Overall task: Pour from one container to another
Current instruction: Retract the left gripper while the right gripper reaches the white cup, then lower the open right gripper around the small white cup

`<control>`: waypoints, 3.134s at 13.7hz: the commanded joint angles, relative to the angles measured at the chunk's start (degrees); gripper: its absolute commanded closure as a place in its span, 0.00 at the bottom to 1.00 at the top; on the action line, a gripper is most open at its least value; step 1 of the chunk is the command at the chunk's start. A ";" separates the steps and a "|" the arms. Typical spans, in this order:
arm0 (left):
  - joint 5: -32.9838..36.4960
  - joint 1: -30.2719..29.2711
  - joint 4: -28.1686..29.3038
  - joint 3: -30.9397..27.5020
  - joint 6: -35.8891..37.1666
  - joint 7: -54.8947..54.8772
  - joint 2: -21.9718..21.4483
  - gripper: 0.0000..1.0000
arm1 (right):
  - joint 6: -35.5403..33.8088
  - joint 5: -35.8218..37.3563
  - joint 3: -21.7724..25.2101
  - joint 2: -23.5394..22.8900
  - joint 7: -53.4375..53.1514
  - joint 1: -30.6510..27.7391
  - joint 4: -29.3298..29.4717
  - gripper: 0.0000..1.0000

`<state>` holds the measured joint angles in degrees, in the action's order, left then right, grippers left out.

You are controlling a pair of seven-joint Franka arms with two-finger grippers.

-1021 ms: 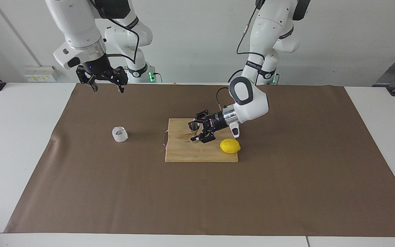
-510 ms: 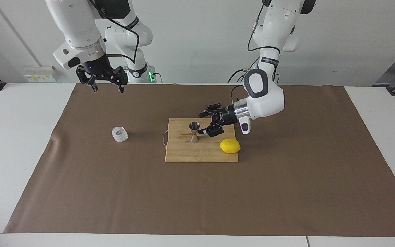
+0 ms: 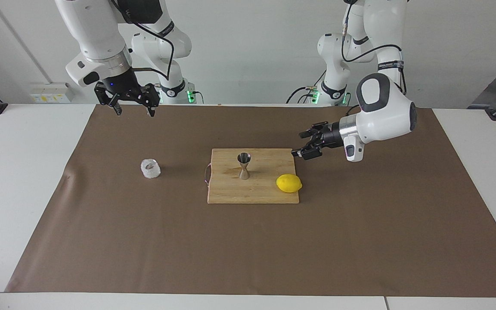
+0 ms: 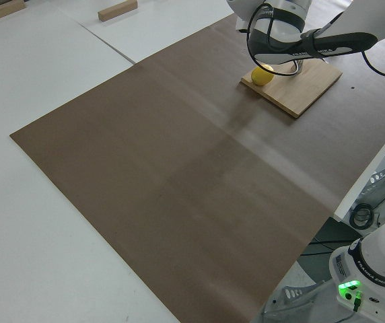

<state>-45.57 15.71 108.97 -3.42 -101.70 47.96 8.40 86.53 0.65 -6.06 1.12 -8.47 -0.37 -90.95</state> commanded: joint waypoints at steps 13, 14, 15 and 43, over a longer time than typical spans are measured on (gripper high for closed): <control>41.75 -0.15 -5.08 -5.10 2.92 -39.34 -9.28 0.00 | 16.72 -1.88 0.79 8.11 44.37 -2.52 -20.22 0.00; 44.40 -0.06 -5.26 -5.01 1.87 -40.65 -9.98 0.00 | 17.44 -2.58 0.79 7.94 49.29 -4.27 -21.54 0.00; 45.21 -0.06 -5.87 -5.01 1.08 -42.58 -10.33 0.00 | 17.79 -5.37 0.79 7.76 54.65 -5.68 -22.34 0.00; 45.40 -15.97 -10.09 6.33 11.70 -44.79 -16.49 0.00 | 34.76 -43.54 0.88 -15.36 142.41 -21.25 -35.97 0.00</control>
<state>-1.06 -0.31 98.00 2.70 -90.33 2.95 -7.24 121.69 -41.32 -4.83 -14.37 132.29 -21.22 -126.80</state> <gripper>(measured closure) 0.000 0.000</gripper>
